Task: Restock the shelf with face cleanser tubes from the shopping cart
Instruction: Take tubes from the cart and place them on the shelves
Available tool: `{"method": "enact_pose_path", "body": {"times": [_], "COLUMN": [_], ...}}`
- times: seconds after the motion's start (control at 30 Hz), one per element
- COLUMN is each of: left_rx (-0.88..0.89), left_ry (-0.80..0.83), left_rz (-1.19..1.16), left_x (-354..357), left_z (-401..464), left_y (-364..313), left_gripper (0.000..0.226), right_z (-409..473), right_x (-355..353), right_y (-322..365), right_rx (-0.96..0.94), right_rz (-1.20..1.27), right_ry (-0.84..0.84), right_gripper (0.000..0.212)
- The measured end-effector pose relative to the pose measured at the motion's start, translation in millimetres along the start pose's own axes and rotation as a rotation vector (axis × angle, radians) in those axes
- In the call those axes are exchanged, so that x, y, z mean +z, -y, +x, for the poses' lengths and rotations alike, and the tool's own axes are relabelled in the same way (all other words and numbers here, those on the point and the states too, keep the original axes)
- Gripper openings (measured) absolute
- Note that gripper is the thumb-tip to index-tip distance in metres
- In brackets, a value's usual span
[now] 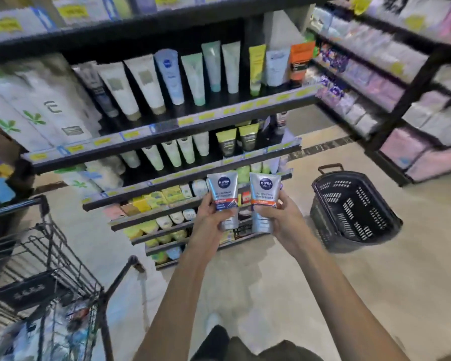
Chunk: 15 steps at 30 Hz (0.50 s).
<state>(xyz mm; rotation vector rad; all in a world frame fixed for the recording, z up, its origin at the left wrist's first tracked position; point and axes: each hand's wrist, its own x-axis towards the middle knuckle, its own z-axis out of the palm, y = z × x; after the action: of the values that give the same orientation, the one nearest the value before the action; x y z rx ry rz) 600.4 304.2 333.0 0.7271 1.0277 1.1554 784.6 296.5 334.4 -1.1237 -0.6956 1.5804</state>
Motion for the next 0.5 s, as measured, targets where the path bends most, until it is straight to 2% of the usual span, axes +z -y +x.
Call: {"method": "enact_pose_path", "body": {"times": [0.2, 0.5], "left_rx": [-0.063, -0.107], "left_ry": [0.023, 0.043], "left_rz": [0.064, 0.080], "left_x": [44, 99], "left_z": [42, 129], "left_y": [14, 30], "left_gripper": [0.063, 0.060], "right_z": [28, 93], "right_x": [-43, -87], "right_y": [20, 70], "right_rx": [-0.016, -0.007], "right_rz": [0.001, -0.034], "right_ry": [-0.094, -0.155], "right_gripper": [0.068, 0.053]}}
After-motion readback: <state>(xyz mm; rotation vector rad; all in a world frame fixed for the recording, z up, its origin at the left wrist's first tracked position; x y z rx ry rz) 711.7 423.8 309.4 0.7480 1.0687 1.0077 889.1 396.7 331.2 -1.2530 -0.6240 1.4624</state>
